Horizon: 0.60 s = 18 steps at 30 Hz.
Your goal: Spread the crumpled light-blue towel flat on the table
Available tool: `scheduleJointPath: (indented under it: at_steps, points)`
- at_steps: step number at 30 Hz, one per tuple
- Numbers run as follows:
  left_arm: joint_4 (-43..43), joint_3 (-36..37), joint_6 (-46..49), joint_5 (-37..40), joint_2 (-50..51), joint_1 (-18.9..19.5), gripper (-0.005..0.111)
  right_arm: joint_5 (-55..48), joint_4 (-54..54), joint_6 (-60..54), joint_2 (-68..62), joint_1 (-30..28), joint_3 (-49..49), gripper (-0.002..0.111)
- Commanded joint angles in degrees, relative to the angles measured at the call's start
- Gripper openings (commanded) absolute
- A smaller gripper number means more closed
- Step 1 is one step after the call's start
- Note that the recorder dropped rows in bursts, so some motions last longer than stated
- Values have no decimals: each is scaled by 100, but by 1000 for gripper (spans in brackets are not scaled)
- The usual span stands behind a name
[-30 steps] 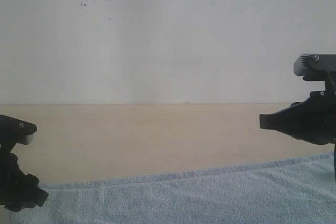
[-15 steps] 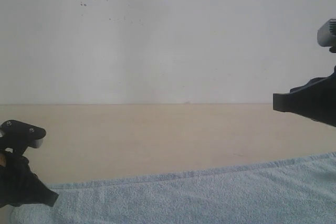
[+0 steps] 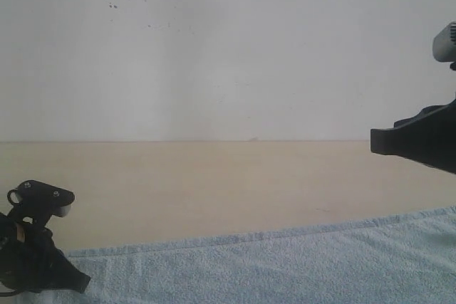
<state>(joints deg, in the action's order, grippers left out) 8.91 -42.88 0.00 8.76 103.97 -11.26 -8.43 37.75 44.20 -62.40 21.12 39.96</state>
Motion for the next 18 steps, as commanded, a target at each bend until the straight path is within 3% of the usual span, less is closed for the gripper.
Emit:
scheduleJointPath:
  at_steps: [1,18]
  points:
    - [-61,-118,0,-301,222,7,4,-17,-12,-18,53,25,1,0]
    - [-36,-1153,0,-414,1010,-320,4,-17,-12,-18,53,25,1,0]
